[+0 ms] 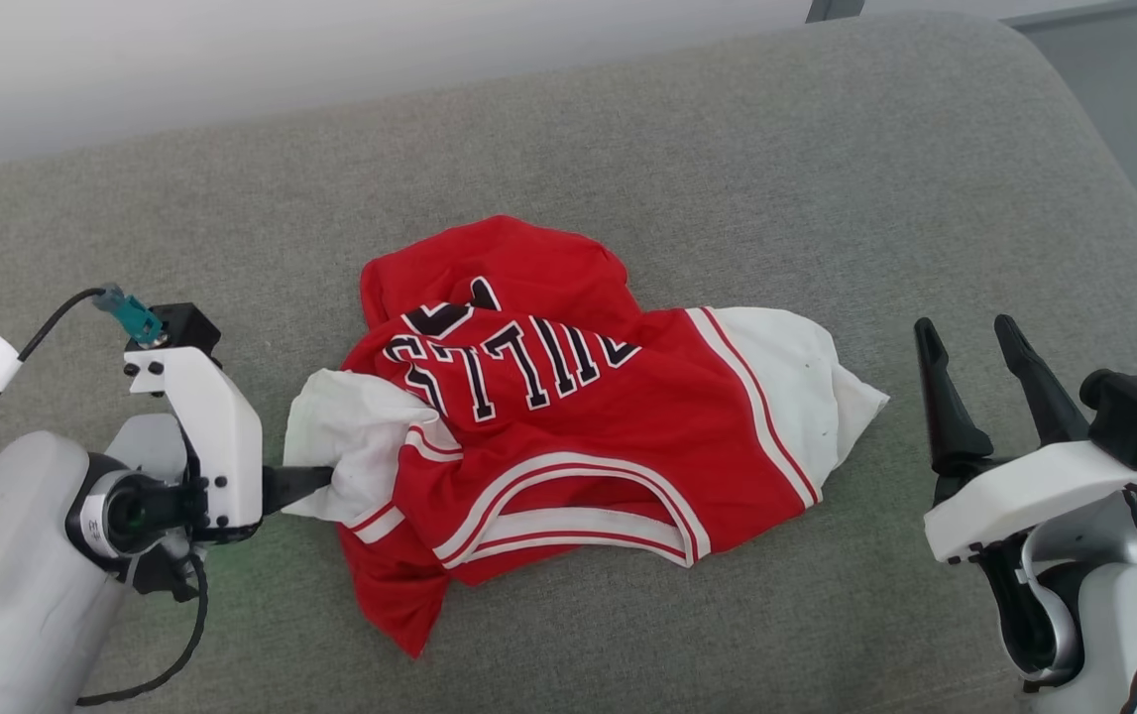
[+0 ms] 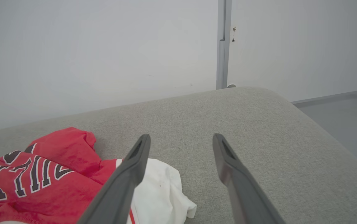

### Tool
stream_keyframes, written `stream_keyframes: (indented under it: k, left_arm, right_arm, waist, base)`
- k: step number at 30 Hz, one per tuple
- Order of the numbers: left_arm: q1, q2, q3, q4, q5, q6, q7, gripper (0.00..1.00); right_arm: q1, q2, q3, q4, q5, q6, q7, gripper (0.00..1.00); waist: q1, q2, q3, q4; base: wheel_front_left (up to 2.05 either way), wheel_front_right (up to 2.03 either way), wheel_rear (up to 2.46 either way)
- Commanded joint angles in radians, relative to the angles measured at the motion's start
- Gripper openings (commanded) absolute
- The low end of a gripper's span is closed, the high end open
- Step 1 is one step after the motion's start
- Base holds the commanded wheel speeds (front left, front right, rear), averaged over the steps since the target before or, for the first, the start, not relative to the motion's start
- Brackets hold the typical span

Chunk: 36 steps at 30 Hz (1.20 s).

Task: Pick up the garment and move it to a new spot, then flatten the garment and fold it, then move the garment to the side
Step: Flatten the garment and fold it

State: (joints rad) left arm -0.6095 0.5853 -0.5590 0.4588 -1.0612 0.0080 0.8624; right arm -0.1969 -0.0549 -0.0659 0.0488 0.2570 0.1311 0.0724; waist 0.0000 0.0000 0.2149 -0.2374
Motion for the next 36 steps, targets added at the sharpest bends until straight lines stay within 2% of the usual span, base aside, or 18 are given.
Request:
stream_keyframes:
  k: [1, 2, 3, 11, 17, 25, 29, 35, 36]
  left_arm:
    - [-0.008, -0.007, -0.002, 0.009, -0.005, -0.005, 0.004, 1.00]
    - [-0.011, -0.012, 0.000, 0.019, -0.014, -0.009, 0.006, 0.45]
    - [-0.014, -0.017, 0.000, 0.026, -0.019, -0.021, 0.006, 0.00]
    - [-0.032, -0.029, -0.012, 0.085, -0.007, -0.059, -0.016, 0.00]
    - [-0.060, 0.003, 0.007, 0.055, -0.002, -0.071, -0.038, 0.00]
    - [-0.010, 0.083, 0.063, -0.068, -0.021, -0.029, -0.065, 0.00]
    - [0.074, 0.157, 0.110, -0.157, -0.035, 0.021, -0.087, 0.00]
    - [0.226, 0.237, 0.159, -0.253, -0.065, 0.098, -0.106, 0.00]
    - [0.226, 0.237, 0.159, -0.253, -0.065, 0.098, -0.106, 0.00]
  right_arm:
    - [-0.011, 0.003, 0.003, 0.003, 0.006, -0.001, -0.006, 1.00]
    - [-0.013, 0.003, 0.004, 0.004, 0.008, -0.001, -0.007, 1.00]
    - [-0.015, 0.004, 0.004, 0.005, 0.007, -0.001, -0.010, 1.00]
    - [-0.026, 0.005, 0.005, 0.008, 0.013, -0.001, -0.027, 1.00]
    - [-0.021, 0.005, -0.013, 0.012, 0.001, -0.001, -0.032, 1.00]
    - [-0.006, 0.004, -0.038, 0.003, -0.020, -0.001, -0.026, 1.00]
    - [0.002, 0.004, -0.049, -0.005, -0.029, -0.001, -0.020, 1.00]
    - [0.017, 0.004, -0.051, -0.018, -0.033, -0.001, -0.009, 1.00]
    - [0.017, 0.004, -0.051, -0.018, -0.033, -0.001, -0.009, 1.00]
  waist:
    - [0.0000, 0.0000, 0.003, 0.001]
    - [0.0000, 0.0000, 0.006, 0.001]
    - [0.0000, 0.0000, 0.009, 0.002]
    - [0.0000, 0.0000, 0.029, 0.011]
    - [0.0000, 0.0000, 0.027, 0.034]
    - [0.0000, 0.0000, 0.008, 0.080]
    - [0.0000, 0.0000, -0.005, 0.105]
    - [0.0000, 0.0000, -0.014, 0.118]
    - [0.0000, 0.0000, -0.014, 0.118]
  base:
    - [0.00, 0.00, 0.00]
    - [0.00, 0.00, 0.00]
    - [0.00, 0.00, 0.00]
    - [0.00, 0.00, 0.00]
    - [0.00, 0.00, 0.00]
    - [0.00, 0.00, 0.00]
    - [0.00, 0.00, 0.00]
    - [0.00, 0.00, 0.00]
    - [0.00, 0.00, 0.00]
